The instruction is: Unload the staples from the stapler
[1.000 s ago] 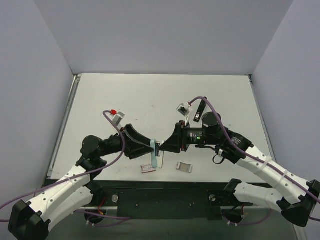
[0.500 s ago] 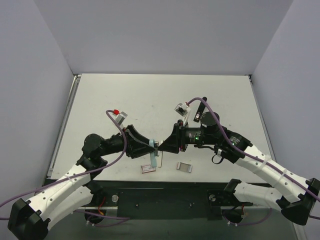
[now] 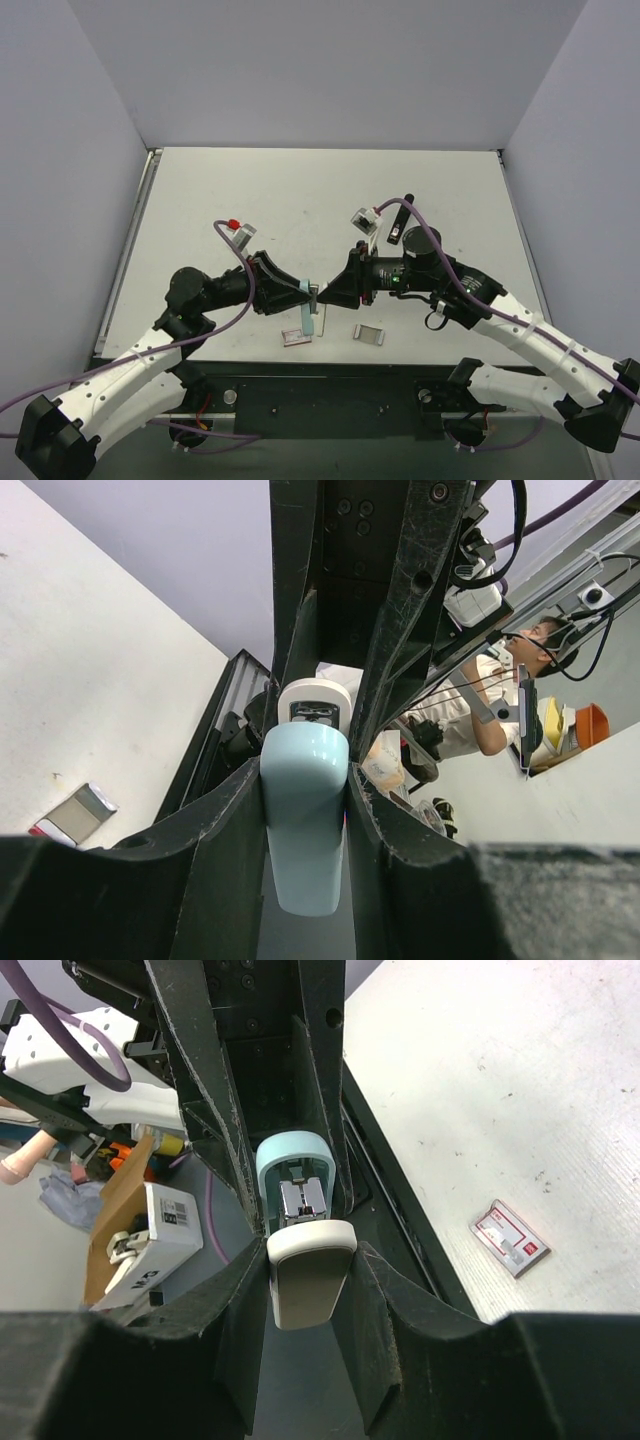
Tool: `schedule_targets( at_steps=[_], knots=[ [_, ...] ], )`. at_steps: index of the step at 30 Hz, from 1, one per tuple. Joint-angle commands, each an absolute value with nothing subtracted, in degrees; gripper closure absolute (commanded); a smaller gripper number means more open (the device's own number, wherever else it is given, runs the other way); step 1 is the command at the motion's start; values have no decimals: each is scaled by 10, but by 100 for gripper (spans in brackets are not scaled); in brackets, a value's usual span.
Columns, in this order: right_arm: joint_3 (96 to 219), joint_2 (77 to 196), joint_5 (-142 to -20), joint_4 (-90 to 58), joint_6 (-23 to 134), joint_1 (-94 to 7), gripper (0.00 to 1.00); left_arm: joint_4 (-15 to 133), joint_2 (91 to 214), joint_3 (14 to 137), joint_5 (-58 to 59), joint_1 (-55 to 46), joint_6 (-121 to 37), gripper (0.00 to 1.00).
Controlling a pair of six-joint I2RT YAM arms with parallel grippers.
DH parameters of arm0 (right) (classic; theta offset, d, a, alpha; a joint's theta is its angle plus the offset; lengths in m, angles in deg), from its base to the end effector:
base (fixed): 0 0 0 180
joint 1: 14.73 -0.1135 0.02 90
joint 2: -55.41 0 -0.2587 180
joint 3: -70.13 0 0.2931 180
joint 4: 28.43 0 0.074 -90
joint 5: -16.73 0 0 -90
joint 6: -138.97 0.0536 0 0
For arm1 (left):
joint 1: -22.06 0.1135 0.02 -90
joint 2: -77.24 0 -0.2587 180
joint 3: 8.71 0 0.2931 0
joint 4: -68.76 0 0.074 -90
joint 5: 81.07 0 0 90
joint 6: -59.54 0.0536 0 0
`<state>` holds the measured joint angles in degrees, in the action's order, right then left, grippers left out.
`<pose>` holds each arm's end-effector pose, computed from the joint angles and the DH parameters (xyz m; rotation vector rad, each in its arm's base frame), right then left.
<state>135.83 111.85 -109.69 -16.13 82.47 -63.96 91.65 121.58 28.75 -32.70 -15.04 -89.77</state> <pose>0.1609 0.2353 0.3700 -0.7996 1.7000 1.5667 0.1664 -0.1705 0.2907 0.4433 1.5803 -1.8213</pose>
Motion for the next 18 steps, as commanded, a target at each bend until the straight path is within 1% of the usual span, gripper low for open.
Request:
schedule_targets(
  at_steps=[1,2,3,4,5,7,10,13,18],
  knots=[
    [1352,1096,-1097,-191,814,-643,96,939,1211,318,-328,-155,-890,86],
    [1349,1093,-1096,-185,811,-642,94,936,1211,319,-330,-155,-889,94],
    [1347,1091,-1095,-179,805,-643,87,934,1211,322,-331,-156,-885,100],
    [1346,1087,-1093,-170,798,-643,81,930,1211,324,-337,-156,-881,100],
    [1344,1082,-1090,-168,793,-643,72,926,1209,327,-339,-158,-871,100],
    [1349,1073,-1089,-136,775,-643,65,904,1203,332,-338,-162,-850,100],
    [1363,1054,-1076,-84,742,-642,60,844,1197,350,-340,-163,-807,100],
    [1388,1040,-1062,-39,715,-641,50,826,1193,355,-348,-163,-793,100],
    [1424,1024,-1054,31,666,-640,47,823,1199,360,-385,-170,-770,100]
  ],
)
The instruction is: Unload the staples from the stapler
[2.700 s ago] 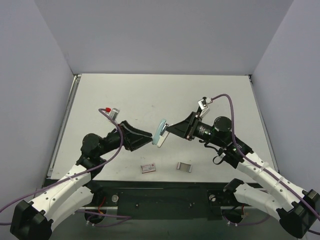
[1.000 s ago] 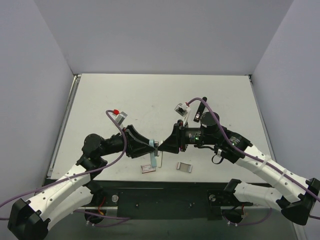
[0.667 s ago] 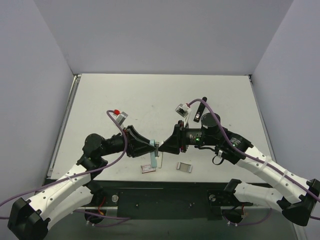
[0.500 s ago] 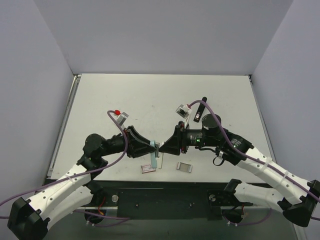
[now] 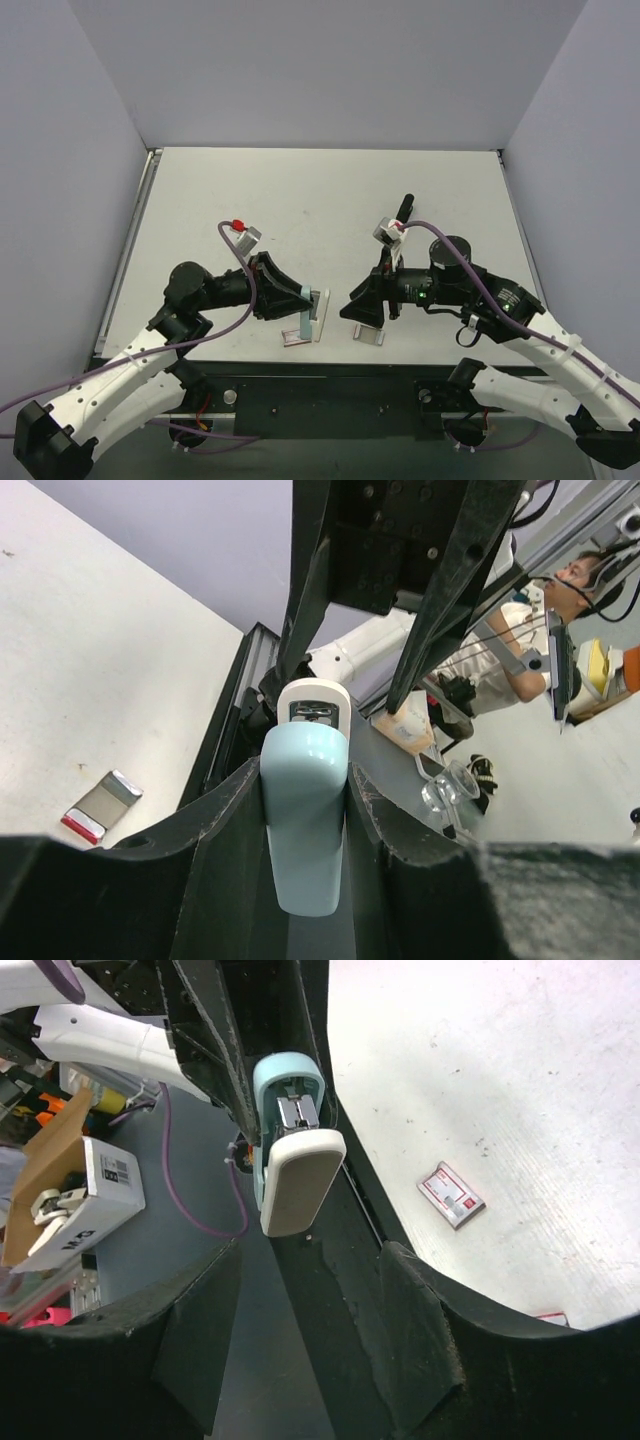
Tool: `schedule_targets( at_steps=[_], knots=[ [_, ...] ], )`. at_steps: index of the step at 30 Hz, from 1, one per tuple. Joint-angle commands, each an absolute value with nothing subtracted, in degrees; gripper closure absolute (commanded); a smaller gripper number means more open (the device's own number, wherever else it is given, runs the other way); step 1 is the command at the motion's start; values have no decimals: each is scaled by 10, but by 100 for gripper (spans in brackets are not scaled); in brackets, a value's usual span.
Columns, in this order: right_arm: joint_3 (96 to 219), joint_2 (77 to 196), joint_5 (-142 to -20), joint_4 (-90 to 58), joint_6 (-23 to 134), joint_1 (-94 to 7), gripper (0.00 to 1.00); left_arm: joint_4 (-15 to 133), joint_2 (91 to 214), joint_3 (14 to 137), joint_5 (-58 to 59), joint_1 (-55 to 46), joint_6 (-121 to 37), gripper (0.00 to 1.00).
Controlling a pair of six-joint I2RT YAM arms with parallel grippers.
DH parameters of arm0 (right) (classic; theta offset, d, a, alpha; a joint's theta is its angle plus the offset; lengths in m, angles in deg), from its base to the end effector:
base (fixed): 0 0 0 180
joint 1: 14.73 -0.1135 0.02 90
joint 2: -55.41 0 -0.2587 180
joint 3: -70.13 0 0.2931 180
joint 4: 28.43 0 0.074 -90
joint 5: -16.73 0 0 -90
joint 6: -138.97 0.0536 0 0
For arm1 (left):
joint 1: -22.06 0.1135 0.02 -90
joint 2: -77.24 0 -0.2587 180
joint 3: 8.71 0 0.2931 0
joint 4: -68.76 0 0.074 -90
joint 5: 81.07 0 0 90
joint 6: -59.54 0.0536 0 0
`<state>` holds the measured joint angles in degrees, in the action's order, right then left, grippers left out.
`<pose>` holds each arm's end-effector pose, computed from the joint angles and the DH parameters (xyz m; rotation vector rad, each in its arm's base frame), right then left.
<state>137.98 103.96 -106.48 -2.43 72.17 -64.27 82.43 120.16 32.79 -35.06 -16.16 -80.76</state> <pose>0.1356 0.2043 0.3904 -0.8862 1.6651 1.3994 0.1605 -0.1737 0.3063 0.5916 1.5763 -1.7386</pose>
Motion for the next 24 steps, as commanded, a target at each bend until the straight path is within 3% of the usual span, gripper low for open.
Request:
schedule_targets(
  at_steps=[1,11,24],
  knots=[
    [1430,1025,-1056,45,656,-640,47,810,1200,362,-391,-176,-761,100],
    [1516,1087,-1111,116,588,-641,48,715,1225,408,-393,-235,-618,100],
    [1531,1168,-1200,124,538,-649,59,708,1252,413,-401,-270,-595,100]
  ],
)
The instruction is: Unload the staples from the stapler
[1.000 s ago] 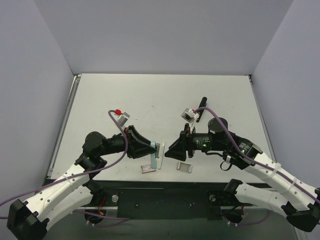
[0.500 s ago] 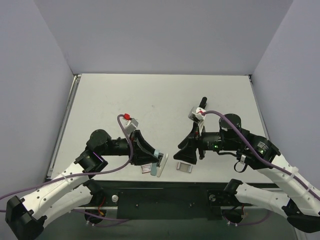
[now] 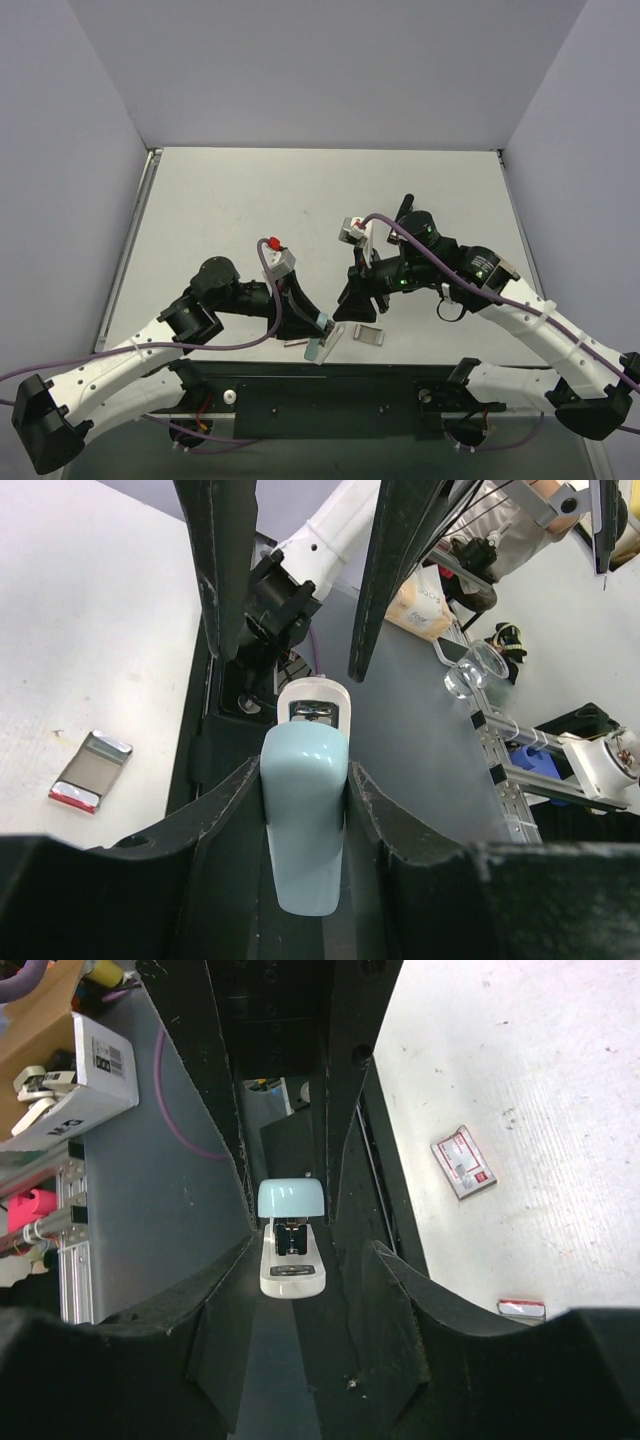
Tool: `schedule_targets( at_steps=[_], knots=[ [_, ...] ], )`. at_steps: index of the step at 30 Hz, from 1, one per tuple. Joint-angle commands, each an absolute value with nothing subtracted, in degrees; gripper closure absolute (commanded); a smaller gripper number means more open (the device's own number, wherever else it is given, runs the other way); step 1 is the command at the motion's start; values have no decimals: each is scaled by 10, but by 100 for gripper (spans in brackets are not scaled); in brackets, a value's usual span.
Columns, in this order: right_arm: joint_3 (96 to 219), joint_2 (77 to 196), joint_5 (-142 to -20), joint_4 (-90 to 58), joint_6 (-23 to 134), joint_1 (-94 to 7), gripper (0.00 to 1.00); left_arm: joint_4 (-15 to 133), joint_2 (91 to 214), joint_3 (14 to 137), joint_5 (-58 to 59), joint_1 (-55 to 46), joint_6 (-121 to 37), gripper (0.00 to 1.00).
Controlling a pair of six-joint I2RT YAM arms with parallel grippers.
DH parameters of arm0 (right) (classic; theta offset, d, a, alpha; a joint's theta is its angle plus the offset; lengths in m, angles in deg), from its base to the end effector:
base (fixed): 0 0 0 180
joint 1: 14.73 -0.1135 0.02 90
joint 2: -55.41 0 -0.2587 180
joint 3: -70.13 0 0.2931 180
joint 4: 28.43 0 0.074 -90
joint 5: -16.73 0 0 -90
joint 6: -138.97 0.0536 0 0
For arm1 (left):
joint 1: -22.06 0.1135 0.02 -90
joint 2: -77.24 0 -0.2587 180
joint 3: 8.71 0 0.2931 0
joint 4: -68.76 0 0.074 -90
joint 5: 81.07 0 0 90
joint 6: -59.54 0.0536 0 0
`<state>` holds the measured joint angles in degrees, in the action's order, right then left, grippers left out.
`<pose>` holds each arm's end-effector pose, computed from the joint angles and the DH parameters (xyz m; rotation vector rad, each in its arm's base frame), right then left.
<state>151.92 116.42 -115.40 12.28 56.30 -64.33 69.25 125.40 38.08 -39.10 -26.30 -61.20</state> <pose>0.1512 0.2332 0.4050 -1.2236 1.6689 1.3441 0.1365 -0.2135 0.2975 1.0089 1.5836 -1.6689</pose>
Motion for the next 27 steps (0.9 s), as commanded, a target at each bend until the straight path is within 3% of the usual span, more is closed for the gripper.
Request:
schedule_targets(
  at_steps=[1,18,27],
  knots=[
    [1528,1168,-1203,123,537,-650,60,709,1252,413,-400,-271,-595,100],
    [1498,1176,-1214,114,524,-691,61,706,1246,414,-394,-287,-588,100],
    [1501,1196,-1201,114,520,-712,66,701,1246,416,-390,-289,-585,100]
  ],
)
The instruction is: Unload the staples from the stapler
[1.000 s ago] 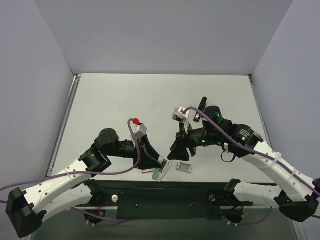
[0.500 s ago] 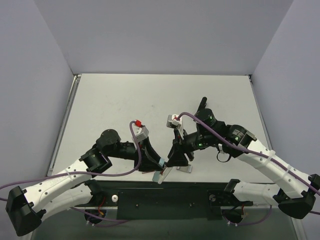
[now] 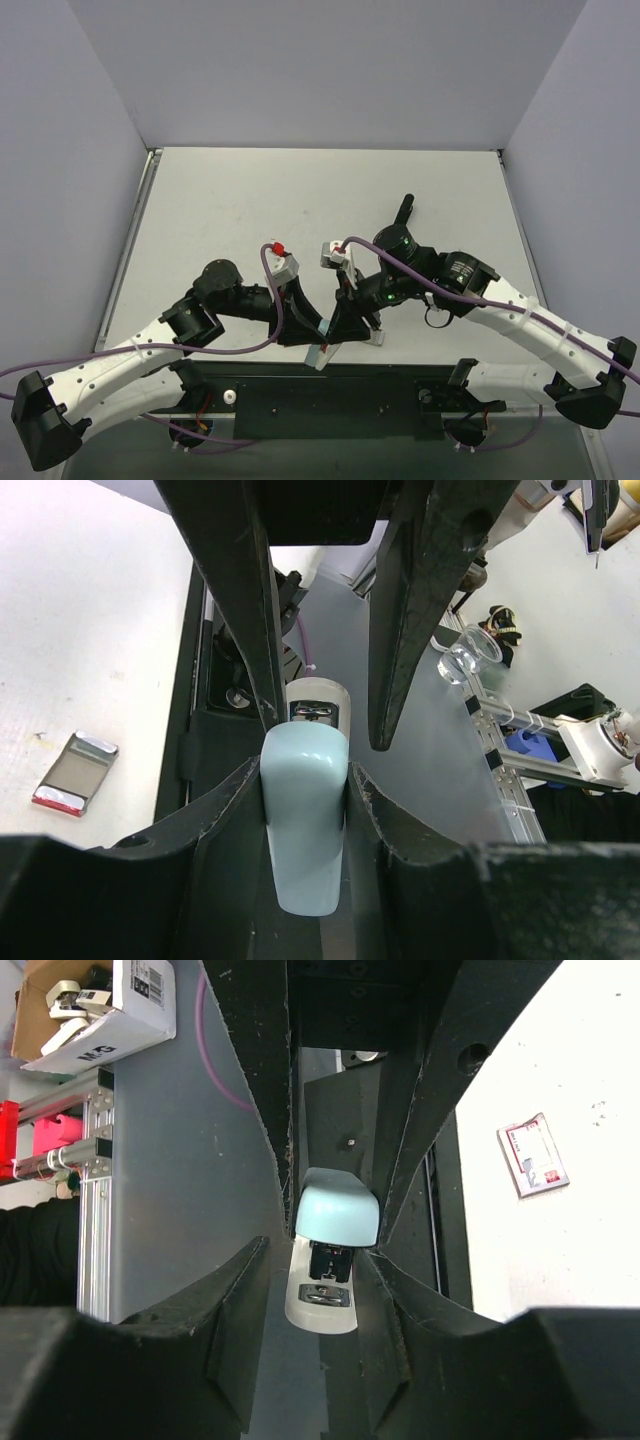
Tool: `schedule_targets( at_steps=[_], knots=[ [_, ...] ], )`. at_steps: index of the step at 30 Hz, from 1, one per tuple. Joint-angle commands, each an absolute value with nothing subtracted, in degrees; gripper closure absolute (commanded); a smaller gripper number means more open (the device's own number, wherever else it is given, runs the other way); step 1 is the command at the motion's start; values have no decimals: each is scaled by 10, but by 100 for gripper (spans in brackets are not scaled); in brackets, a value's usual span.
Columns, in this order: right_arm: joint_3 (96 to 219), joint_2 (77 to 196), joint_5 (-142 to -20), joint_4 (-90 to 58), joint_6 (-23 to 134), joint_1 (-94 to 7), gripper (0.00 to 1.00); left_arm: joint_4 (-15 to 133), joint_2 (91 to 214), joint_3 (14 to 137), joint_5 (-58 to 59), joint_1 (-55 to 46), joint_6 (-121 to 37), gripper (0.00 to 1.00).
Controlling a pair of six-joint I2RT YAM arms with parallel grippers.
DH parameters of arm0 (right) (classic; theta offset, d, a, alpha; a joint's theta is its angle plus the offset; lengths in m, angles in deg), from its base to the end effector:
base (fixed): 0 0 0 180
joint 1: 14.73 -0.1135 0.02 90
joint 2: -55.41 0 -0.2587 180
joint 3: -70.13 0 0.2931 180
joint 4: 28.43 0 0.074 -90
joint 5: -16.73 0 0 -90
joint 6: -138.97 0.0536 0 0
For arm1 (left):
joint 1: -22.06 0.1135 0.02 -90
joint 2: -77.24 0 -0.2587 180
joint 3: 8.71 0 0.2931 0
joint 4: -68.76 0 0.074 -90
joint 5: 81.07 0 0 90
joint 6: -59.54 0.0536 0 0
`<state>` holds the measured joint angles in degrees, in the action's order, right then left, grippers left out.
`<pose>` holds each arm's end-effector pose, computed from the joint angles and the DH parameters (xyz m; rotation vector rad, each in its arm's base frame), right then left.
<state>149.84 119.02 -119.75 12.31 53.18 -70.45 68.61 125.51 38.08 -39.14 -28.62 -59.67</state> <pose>0.1298 0.2594 0.3803 -1.4272 1.6328 1.4477 0.1279 -0.2191 0.2959 1.0639 1.5673 -1.6788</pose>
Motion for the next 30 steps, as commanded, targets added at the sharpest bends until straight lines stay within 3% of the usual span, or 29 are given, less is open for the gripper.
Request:
schedule_targets(
  at_steps=[1,10,12,30],
  knots=[
    [1499,1197,-1200,114,520,-714,67,701,1246,417,-390,-290,-585,100],
    [1476,1184,-1191,113,520,-719,88,685,1236,423,-374,-291,-576,100],
    [1470,1180,-1179,112,523,-720,100,685,1236,426,-369,-293,-576,100],
    [1347,1058,-1120,68,582,-725,100,674,1218,433,-316,-294,-572,100]
  ],
)
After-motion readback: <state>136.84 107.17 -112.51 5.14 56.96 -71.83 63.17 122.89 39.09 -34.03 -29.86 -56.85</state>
